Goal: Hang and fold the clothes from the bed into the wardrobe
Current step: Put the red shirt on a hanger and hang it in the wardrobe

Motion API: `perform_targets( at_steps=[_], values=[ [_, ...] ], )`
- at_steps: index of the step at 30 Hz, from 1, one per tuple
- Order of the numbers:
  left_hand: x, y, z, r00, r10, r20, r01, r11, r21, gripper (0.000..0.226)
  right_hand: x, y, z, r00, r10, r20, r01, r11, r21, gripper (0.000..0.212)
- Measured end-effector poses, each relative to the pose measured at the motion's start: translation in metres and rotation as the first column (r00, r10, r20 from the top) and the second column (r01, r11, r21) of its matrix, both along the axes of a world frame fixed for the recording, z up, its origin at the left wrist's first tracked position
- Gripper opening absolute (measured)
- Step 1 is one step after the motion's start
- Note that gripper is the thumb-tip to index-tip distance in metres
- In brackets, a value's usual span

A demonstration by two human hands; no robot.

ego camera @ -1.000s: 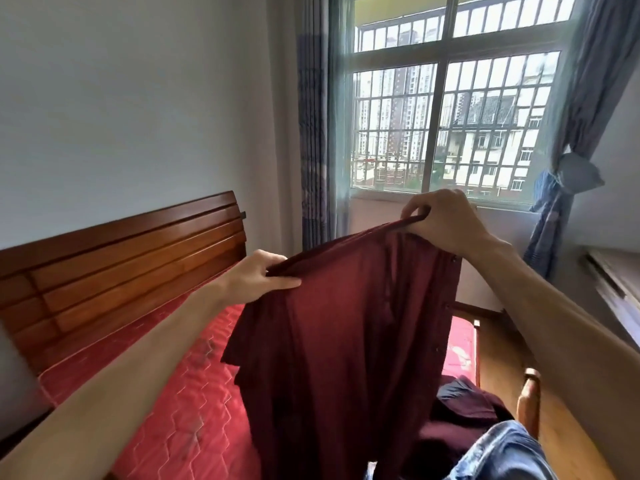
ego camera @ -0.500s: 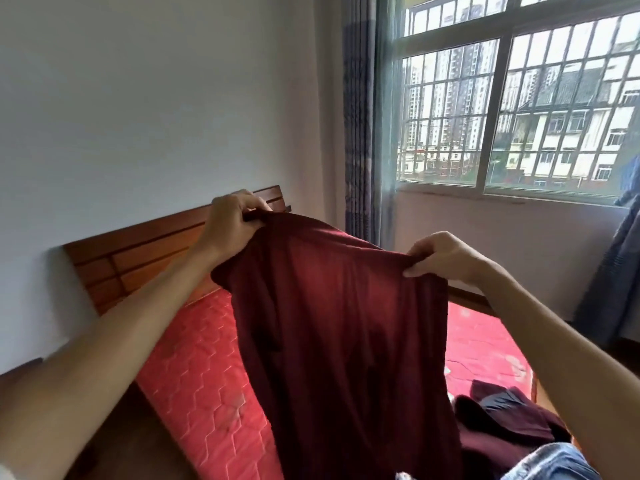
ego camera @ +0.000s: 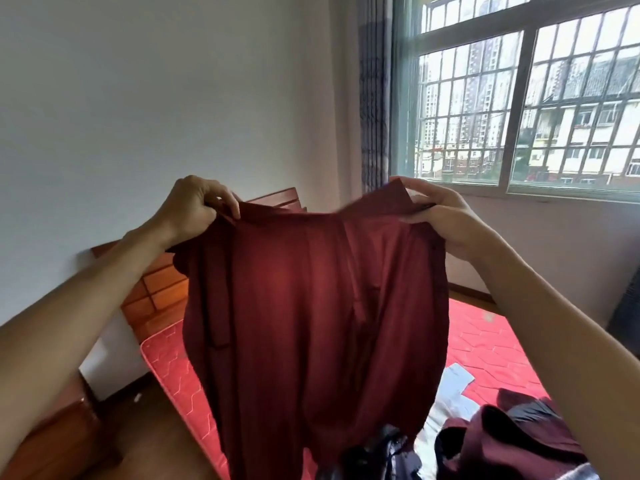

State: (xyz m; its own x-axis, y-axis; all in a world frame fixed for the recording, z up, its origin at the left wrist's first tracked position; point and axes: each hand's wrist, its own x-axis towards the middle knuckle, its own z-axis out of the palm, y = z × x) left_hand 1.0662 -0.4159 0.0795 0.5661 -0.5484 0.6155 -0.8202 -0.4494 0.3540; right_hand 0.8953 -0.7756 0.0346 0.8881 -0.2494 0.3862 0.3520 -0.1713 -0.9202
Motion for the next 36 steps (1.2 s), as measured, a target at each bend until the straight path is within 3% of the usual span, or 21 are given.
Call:
perform_targets(
  at_steps=[5, 9, 12, 14, 16, 19, 22, 24, 26, 28, 31, 33, 36],
  values=[
    [0.010, 0.019, 0.000, 0.998, 0.057, 0.005, -0.057, 0.997, 0.053, 0.066, 0.022, 0.020, -0.001, 0.999, -0.029, 0.030, 0.033, 0.987, -0.158, 0.062],
    [0.025, 0.038, 0.004, 0.987, 0.107, -0.119, -0.100, 0.993, 0.060, 0.042, 0.036, 0.029, 0.002, 0.997, -0.077, -0.026, 0.061, 0.919, -0.389, 0.052],
    [0.026, 0.049, 0.007, 0.964, 0.011, -0.267, -0.009, 1.000, 0.009, 0.029, 0.043, 0.034, 0.002, 0.995, -0.054, -0.087, 0.000, 0.851, -0.525, 0.047],
    [0.028, 0.052, 0.008, 0.937, -0.039, -0.346, 0.031, 0.999, -0.028, 0.027, 0.046, 0.039, 0.003, 0.989, -0.010, -0.148, -0.064, 0.872, -0.486, 0.034],
    [0.033, 0.053, 0.008, 0.945, -0.017, -0.327, 0.004, 0.999, -0.039, 0.019, 0.049, 0.046, 0.004, 0.971, 0.057, -0.233, -0.157, 0.887, -0.434, 0.024],
    [0.038, 0.052, 0.006, 0.982, 0.039, -0.182, -0.047, 0.998, -0.038, 0.052, 0.053, 0.062, 0.005, 0.886, 0.266, -0.381, -0.384, 0.880, -0.280, 0.053],
    [0.037, 0.040, 0.007, 0.996, 0.025, -0.083, -0.037, 0.987, -0.153, 0.055, 0.053, 0.089, 0.011, 0.778, 0.429, -0.460, -0.562, 0.802, -0.203, 0.045],
    [0.031, 0.029, 0.011, 0.998, -0.024, -0.056, 0.012, 0.977, -0.214, 0.046, 0.062, 0.104, 0.009, 0.877, 0.309, -0.368, -0.453, 0.788, -0.418, 0.032],
    [0.023, 0.019, 0.013, 0.996, -0.082, -0.026, 0.075, 0.973, -0.218, 0.040, 0.078, 0.121, 0.003, 0.994, 0.090, -0.054, -0.102, 0.716, -0.690, 0.027],
    [0.016, 0.012, 0.015, 0.988, -0.151, -0.021, 0.144, 0.971, -0.193, 0.039, 0.093, 0.137, -0.004, 0.979, 0.032, 0.202, 0.130, 0.664, -0.736, 0.037],
    [0.011, 0.004, 0.015, 0.968, -0.241, -0.071, 0.222, 0.954, -0.203, 0.040, 0.105, 0.159, -0.003, 0.895, 0.083, 0.439, 0.298, 0.621, -0.725, 0.040],
    [0.009, 0.002, 0.014, 0.960, -0.266, -0.089, 0.242, 0.945, -0.219, 0.040, 0.106, 0.174, 0.002, 0.834, 0.149, 0.531, 0.373, 0.557, -0.742, 0.039],
    [0.010, 0.008, 0.015, 0.965, -0.248, -0.085, 0.220, 0.943, -0.248, 0.037, 0.109, 0.185, 0.005, 0.787, 0.200, 0.583, 0.490, 0.371, -0.789, 0.044]
  ],
)
